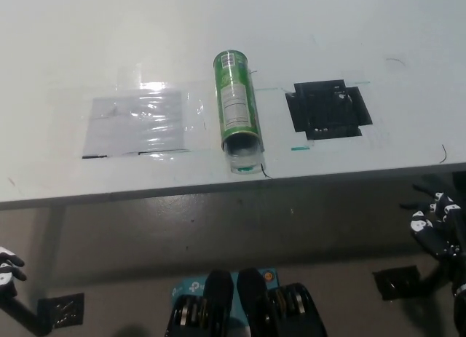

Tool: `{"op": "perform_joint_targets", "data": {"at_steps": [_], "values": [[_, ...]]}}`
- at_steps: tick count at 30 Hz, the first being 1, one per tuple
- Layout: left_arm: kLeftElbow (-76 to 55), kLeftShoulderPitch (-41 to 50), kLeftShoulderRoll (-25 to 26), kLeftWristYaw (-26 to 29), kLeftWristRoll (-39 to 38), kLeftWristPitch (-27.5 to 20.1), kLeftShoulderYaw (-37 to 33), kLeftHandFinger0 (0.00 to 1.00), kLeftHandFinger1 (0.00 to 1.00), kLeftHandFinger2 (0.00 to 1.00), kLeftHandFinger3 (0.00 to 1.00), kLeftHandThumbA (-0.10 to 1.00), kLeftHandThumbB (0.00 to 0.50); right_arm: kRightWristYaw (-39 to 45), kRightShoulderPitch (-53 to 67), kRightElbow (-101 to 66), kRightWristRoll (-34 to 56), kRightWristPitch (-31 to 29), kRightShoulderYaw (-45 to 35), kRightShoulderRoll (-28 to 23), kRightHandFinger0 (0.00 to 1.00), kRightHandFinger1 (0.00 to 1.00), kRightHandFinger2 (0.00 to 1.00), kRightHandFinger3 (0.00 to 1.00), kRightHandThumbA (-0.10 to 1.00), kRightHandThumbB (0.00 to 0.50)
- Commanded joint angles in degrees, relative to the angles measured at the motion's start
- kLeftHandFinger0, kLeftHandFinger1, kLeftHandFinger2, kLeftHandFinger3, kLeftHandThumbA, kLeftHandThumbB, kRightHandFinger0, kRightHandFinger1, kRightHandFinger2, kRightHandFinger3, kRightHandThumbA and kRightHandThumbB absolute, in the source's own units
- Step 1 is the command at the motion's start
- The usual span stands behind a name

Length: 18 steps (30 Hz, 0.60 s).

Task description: The robot uses its right hand finger to pull out the chips tray kept inside a container in the middle of the desk

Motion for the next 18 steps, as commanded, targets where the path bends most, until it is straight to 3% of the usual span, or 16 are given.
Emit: {"op": "perform_joint_targets", "data": {"at_steps": [1, 9, 14, 18], "values": [[-1.6, -0.4, 0.8, -1.1, -1.1, -0.1, 0.4, 0.22, 0.23, 0.32, 0.65, -0.10, 0.022, -0.3, -1.6, -3.7, 0.0, 0.8, 0.1, -0.5, 0.00, 0.01, 0.57, 0.84, -0.10, 0.200], [-1.9, -0.4, 0.9, -1.3, -1.1, 0.5, 0.5, 0.22, 0.22, 0.31, 0.65, -0.10, 0.015, 2.7, -8.9, -8.9, 0.5, 2.8, 2.5, -1.6, 0.02, 0.07, 0.60, 0.83, -0.10, 0.164], [-1.8, -0.6, 1.1, -1.4, -1.0, 0.5, 0.4, 0.23, 0.24, 0.32, 0.65, -0.10, 0.009, 3.9, -14.6, -11.7, 0.0, 4.8, 4.8, -1.7, 0.00, 0.02, 0.59, 0.80, -0.10, 0.174], [-1.8, -0.6, 1.2, -1.6, -1.1, 0.6, 0.4, 0.25, 0.25, 0.34, 0.65, -0.10, 0.013, 4.9, -18.2, -11.2, -0.6, 4.5, 7.0, -1.6, 0.03, 0.05, 0.57, 0.81, -0.10, 0.179]]}}
